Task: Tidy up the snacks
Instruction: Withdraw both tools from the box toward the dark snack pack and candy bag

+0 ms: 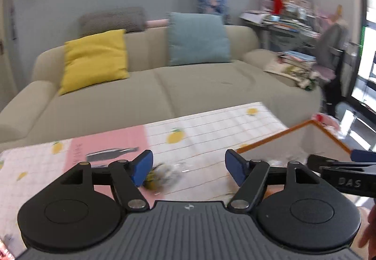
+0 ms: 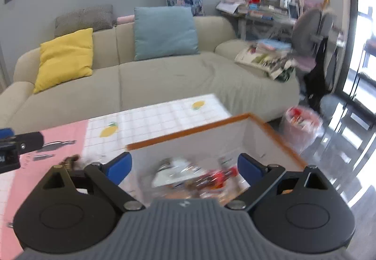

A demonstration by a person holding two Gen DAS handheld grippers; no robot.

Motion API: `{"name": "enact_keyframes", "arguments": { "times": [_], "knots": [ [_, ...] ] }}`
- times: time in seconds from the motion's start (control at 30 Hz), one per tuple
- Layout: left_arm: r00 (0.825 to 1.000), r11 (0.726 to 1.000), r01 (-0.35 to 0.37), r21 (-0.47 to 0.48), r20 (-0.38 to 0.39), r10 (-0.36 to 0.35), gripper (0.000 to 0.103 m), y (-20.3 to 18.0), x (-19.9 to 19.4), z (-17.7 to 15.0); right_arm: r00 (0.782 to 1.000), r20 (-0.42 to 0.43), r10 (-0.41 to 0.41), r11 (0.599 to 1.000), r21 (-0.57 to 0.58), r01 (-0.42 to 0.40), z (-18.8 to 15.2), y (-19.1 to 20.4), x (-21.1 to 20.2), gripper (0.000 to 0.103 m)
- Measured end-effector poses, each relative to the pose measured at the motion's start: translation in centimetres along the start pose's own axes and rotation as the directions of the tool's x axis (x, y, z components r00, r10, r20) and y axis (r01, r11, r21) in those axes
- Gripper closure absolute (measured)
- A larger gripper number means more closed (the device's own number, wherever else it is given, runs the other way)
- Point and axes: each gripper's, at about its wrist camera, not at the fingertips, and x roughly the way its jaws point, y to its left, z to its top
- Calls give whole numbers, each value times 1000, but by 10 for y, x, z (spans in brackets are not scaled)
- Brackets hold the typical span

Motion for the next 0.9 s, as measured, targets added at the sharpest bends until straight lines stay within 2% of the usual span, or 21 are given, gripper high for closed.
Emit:
{"name": "enact_keyframes", "arguments": {
  "times": [0.1,0.23,0.27,0.4,0.5,0.67,0.9],
  "knots": [
    [998,998,-55,-29,-15,55,21,24,2,-13,1000,-14,24,1000,18,-24,-9,21,5,8],
    [993,992,-110,-60,-48,107,20,48,7,-33,998,-36,60,998,-21,-61,-24,53,12,7],
    [991,991,-121,-62,-56,118,20,52,9,-38,995,-49,87,995,-50,-89,-34,70,18,7],
    [987,988,-141,-56,-80,136,20,68,17,-63,993,-53,105,989,-98,-110,-49,91,25,7],
    [987,990,-122,-76,-115,113,20,79,26,-77,987,-82,138,978,-144,-149,-64,108,34,7],
    [990,991,-80,-111,-121,67,21,92,34,-90,980,-122,159,960,-214,-183,-78,126,52,9],
    [982,989,-80,-124,-183,56,22,104,56,-92,968,-171,184,945,-241,-222,-82,137,83,13]
  ]
}}
